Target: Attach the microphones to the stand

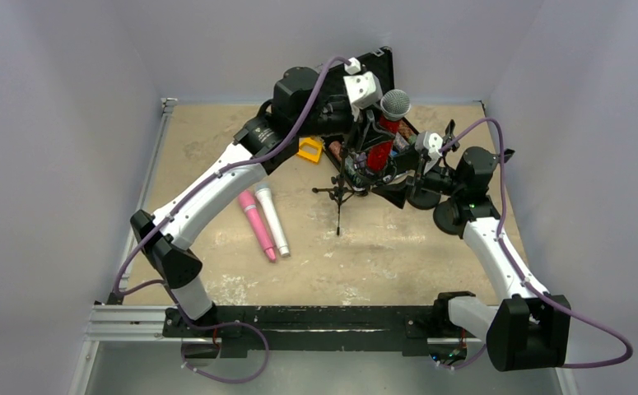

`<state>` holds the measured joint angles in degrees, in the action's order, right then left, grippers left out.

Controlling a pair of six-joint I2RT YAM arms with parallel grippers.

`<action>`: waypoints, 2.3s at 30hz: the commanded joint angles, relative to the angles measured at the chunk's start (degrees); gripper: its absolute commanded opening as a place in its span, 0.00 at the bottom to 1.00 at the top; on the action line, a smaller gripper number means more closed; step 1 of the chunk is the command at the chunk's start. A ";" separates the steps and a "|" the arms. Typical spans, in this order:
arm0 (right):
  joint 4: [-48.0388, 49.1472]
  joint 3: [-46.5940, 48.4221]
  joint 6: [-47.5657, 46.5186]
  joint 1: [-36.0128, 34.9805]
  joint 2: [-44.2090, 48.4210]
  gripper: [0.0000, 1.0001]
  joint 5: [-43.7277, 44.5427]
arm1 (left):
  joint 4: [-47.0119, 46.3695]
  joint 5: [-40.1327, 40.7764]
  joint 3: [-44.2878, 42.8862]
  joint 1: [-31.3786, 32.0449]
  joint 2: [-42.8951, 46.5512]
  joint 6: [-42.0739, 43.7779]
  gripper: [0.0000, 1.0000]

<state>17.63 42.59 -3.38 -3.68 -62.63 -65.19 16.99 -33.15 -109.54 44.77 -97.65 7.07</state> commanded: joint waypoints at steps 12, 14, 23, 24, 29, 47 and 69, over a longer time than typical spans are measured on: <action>5.82 0.39 -0.23 -0.40 1.41 0.85 -1.69 | 11.37 3.68 11.23 -0.74 -5.59 1.01 0.00; 5.36 0.31 -0.67 -0.41 1.67 0.85 -1.70 | 9.98 3.80 13.23 -0.87 -5.05 0.82 0.00; -1.95 2.54 -4.74 -0.32 2.54 0.86 -2.92 | 4.51 3.49 13.05 -1.64 -2.28 -5.29 0.19; -3.39 3.08 -5.36 -0.34 2.78 0.87 -2.88 | 4.27 3.71 12.74 -1.70 -2.02 -6.19 0.28; -7.74 3.97 -8.06 0.06 4.01 0.90 -3.01 | 2.45 3.16 12.00 -2.67 0.00 -11.36 0.64; -26.90 6.95 -18.37 2.48 8.04 0.97 -1.48 | -7.76 5.25 22.78 -6.20 15.10 -12.87 0.96; -48.82 6.40 -28.52 7.55 16.56 0.96 -5.65 | -33.70 1.68 47.57 -11.22 12.44 7.61 0.90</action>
<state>-30.76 50.92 -31.62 3.70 -48.21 -68.18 -5.98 -29.45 -58.41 34.13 -79.99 11.07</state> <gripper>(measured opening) 0.963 0.919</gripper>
